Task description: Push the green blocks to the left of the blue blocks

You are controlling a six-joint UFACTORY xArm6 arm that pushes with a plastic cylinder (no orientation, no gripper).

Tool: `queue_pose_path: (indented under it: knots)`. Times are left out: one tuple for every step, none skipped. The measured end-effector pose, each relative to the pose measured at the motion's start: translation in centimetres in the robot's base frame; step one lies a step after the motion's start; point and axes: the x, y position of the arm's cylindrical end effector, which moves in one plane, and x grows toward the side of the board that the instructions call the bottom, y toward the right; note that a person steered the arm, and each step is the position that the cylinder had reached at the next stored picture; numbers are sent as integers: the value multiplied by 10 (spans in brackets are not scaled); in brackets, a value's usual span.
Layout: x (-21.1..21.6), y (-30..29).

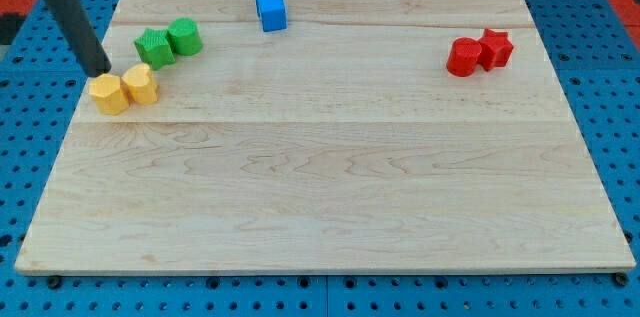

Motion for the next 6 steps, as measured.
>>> queue_pose_path:
  knots:
    - [-6, 30]
    - [-6, 73]
    - [-20, 86]
    - [-29, 88]
    - [-27, 77]
    - [-27, 44]
